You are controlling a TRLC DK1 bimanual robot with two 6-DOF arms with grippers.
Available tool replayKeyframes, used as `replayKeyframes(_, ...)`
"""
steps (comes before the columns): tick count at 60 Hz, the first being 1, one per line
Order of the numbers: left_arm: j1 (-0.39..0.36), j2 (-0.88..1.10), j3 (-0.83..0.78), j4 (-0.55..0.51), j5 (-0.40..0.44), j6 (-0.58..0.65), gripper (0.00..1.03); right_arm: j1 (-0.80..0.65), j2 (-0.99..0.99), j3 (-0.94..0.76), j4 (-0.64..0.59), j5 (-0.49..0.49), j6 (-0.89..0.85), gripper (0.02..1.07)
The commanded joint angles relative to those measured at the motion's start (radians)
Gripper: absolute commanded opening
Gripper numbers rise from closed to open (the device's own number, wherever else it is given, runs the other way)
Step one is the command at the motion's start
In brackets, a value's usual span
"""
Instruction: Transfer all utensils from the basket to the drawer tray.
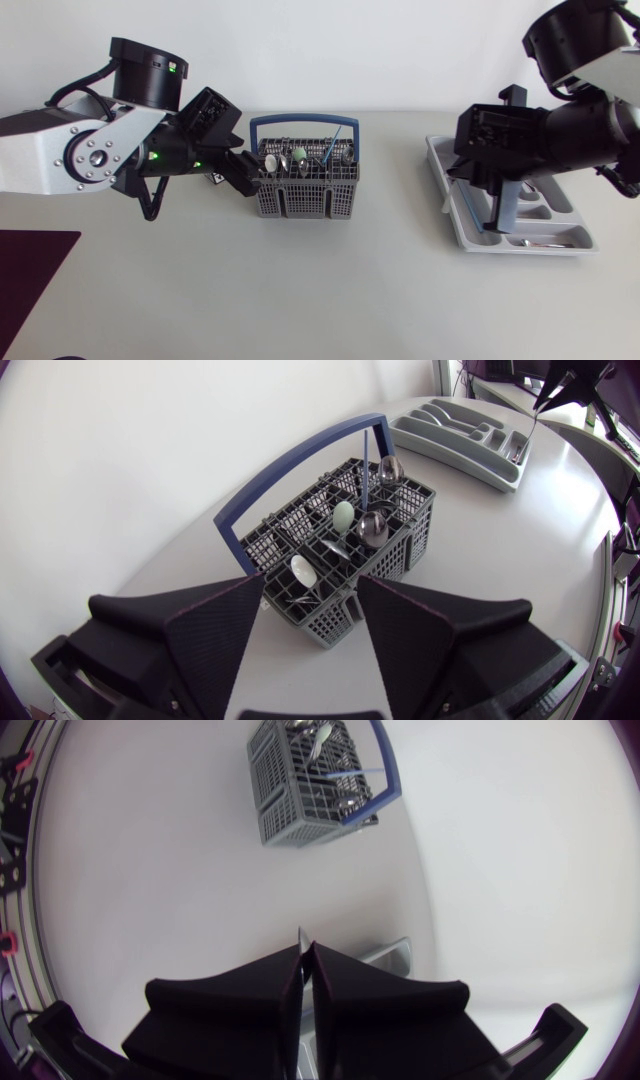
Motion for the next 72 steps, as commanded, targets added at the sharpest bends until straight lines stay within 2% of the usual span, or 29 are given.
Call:
replayKeyframes(1,-0.01,-0.021,-0.029,-0.003,0.012,0.013,0.68,-0.078,-0.004,-0.032,-0.026,-0.004,-0.19,0.08)
replayKeyframes(15,-0.014,-0.018,-0.031,-0.003,0.018,0.015,0.68,-0.319,0.07,-0.072,-0.028,0.01,-0.542,0.08)
replayKeyframes(28,-0.027,-0.012,-0.026,-0.003,0.016,0.015,0.68,-0.418,0.145,-0.147,0.066,0.125,-0.758,0.08)
replayKeyframes(42,-0.03,-0.012,-0.031,-0.005,0.016,0.015,0.68,-0.49,0.279,-0.149,0.137,0.241,-0.881,0.08)
replayKeyframes(50,-0.036,-0.012,-0.028,-0.006,0.016,0.015,0.68,-0.51,0.358,-0.153,0.221,0.306,-0.931,0.08)
replayKeyframes(58,-0.04,-0.012,-0.023,-0.012,0.016,0.015,0.67,-0.537,0.418,-0.155,0.302,0.316,-0.985,0.08)
replayKeyframes(61,-0.04,-0.011,-0.022,-0.015,0.016,0.015,0.67,-0.541,0.441,-0.152,0.336,0.315,-0.988,0.16)
replayKeyframes(66,-0.04,-0.011,-0.022,-0.015,0.016,0.015,0.68,-0.546,0.464,-0.161,0.414,0.306,-0.994,0.36)
replayKeyframes(72,-0.04,-0.012,-0.023,-0.017,0.016,0.018,0.68,-0.547,0.475,-0.162,0.439,0.299,-0.99,0.39)
